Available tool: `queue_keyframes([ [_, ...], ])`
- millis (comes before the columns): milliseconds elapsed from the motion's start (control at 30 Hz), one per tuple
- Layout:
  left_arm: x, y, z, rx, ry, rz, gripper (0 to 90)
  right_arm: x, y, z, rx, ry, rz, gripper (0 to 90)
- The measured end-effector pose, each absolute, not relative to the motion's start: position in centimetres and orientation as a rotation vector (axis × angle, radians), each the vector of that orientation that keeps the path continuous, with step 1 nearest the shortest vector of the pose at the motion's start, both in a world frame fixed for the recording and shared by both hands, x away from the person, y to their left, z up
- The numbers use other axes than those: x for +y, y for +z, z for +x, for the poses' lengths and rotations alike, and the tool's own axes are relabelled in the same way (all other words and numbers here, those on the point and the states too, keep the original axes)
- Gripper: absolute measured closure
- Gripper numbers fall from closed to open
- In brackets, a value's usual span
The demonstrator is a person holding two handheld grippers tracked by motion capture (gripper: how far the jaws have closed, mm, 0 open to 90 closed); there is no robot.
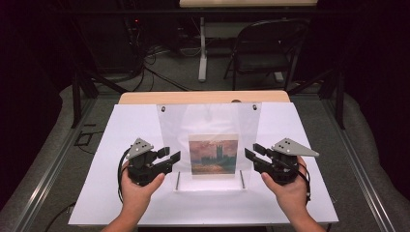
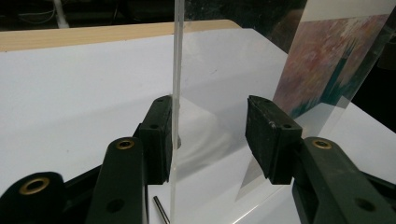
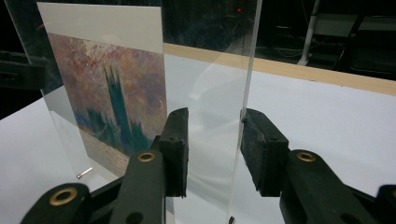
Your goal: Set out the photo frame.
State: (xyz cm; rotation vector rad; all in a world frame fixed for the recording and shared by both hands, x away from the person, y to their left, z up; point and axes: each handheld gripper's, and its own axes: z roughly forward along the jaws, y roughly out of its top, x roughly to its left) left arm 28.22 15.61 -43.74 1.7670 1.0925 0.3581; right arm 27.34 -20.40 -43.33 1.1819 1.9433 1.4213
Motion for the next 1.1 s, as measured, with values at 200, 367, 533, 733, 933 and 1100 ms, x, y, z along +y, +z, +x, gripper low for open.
queue_keyframes([
  [200,15.7,-43.6,28.2,1.093,0.344,1.77,53.2,-20.5,-43.2,27.3,1.961,1.424,1.186,61.0],
  [367,15.9,-43.4,28.1,1.094,0.338,1.79,53.5,-20.8,-43.0,27.3,1.993,1.433,1.169,59.7],
  [533,16.9,-42.8,27.6,1.094,0.349,1.783,48.6,-21.8,-42.7,27.0,2.004,1.422,1.162,53.4],
  [733,19.1,-42.5,27.0,1.106,0.379,1.756,44.4,-23.5,-42.5,26.4,1.971,1.393,1.152,45.3],
  [933,21.1,-43.9,26.5,1.132,0.478,1.751,40.4,-25.6,-42.9,25.7,1.907,1.345,1.179,39.9],
  [1100,22.6,-45.5,25.8,1.163,0.519,1.744,36.9,-26.7,-44.1,25.1,1.907,1.306,1.217,39.0],
])
